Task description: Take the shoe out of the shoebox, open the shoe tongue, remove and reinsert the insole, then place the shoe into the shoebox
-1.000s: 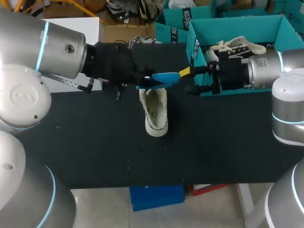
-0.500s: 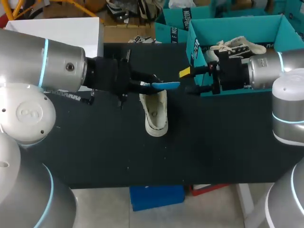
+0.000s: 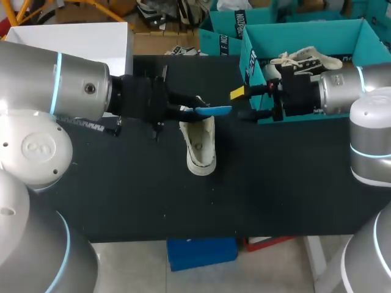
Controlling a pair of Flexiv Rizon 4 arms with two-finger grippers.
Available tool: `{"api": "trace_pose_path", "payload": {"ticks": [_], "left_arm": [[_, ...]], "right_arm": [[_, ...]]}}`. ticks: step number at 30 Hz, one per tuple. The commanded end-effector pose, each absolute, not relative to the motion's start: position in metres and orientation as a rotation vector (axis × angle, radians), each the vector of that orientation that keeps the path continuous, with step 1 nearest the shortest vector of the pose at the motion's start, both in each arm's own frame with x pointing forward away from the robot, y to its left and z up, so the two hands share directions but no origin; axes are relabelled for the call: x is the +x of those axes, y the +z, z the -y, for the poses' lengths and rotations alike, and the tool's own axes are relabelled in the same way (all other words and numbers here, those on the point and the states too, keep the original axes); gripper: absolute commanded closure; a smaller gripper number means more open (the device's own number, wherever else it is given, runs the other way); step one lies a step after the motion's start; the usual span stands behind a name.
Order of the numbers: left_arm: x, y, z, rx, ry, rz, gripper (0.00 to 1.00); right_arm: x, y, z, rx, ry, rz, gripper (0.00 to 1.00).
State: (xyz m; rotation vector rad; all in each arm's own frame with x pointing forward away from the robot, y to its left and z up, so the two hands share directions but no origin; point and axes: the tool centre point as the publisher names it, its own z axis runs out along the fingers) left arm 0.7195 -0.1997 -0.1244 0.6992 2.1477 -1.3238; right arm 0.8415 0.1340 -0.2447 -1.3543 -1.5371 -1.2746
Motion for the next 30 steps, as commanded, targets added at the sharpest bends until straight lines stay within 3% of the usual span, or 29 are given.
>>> {"api": "trace_pose_path", "payload": {"ticks": [1, 30], "left_arm": [[0.709, -0.132, 0.201, 0.713, -1.302, -2.103, 1.0], [0.687, -0.251, 0.184, 0.962, -0.929, -1.57, 1.0]], "right_arm": [[0.842, -0.246, -0.136, -1.356, -1.278, 1.535, 0.0], [0.842, -0.246, -0.136, -1.356, -1.278, 1.535, 0.0]]}}
